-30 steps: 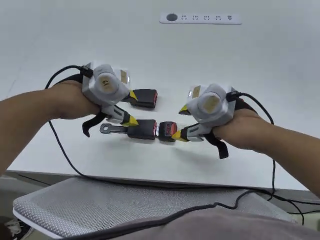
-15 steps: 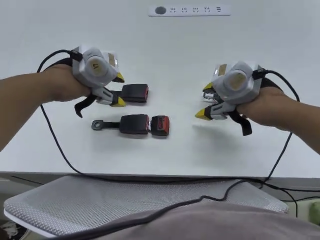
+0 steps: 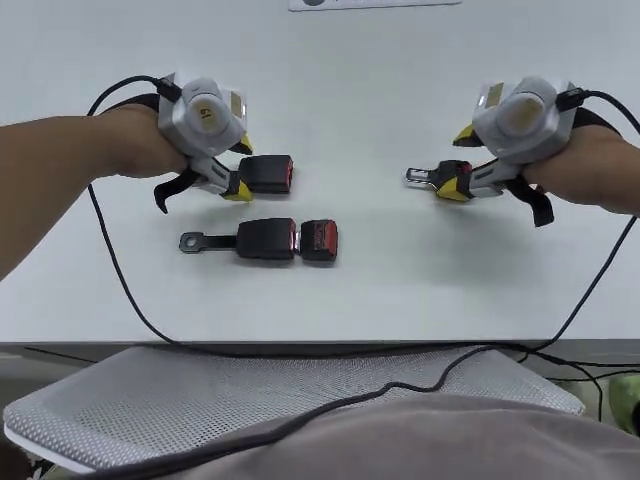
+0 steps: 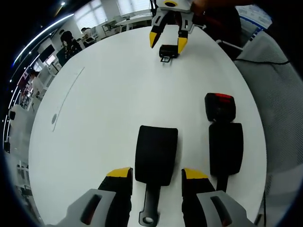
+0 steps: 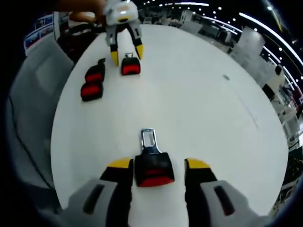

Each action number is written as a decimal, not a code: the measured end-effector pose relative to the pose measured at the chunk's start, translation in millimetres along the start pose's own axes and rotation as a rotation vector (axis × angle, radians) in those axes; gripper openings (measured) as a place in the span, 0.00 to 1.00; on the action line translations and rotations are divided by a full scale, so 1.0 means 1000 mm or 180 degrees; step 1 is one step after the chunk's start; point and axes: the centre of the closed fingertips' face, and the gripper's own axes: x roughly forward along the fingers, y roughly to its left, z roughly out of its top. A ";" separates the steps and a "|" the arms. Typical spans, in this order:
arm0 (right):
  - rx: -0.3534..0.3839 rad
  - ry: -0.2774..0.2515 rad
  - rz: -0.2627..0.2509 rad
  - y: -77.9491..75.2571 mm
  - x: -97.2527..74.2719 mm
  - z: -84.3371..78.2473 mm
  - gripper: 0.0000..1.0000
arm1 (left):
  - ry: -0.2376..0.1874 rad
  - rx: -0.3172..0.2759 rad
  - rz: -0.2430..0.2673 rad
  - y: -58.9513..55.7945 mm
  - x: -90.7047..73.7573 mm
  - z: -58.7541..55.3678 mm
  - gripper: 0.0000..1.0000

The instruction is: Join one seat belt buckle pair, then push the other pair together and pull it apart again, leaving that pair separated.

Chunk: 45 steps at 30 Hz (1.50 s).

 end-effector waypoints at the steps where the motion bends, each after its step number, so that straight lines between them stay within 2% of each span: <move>1: -0.0023 0.0015 0.0010 0.001 0.001 -0.001 0.42 | 0.0022 0.0013 -0.0017 -0.001 0.001 -0.002 0.41; 4: -0.0087 0.0085 0.0073 0.002 0.004 -0.008 0.40 | -0.0002 -0.0015 -0.0011 0.002 0.001 -0.002 0.40; 6: -0.0071 0.0101 0.0107 0.002 0.004 -0.009 0.34 | 0.0008 -0.0001 -0.0002 0.005 0.002 -0.002 0.35; 15: -0.0260 0.0210 0.0273 0.004 0.008 -0.011 0.33 | 0.0085 0.0049 -0.0025 0.005 0.002 -0.003 0.31; 22: -0.0268 0.0238 0.0308 0.006 0.008 -0.012 0.33 | 0.0204 0.0046 -0.0035 0.005 0.003 -0.004 0.31; 31: -0.0265 0.0262 0.0315 0.007 0.006 -0.012 0.34 | 0.0182 0.0022 -0.0020 0.003 0.001 -0.004 0.31; 37: -0.0332 0.0249 0.0260 0.010 0.009 -0.003 0.34 | 0.0189 0.0033 -0.0027 0.003 0.000 -0.004 0.31; 45: -0.0314 0.0077 0.0290 0.020 0.026 0.031 0.34 | 0.0190 0.0042 -0.0028 0.004 0.000 -0.004 0.31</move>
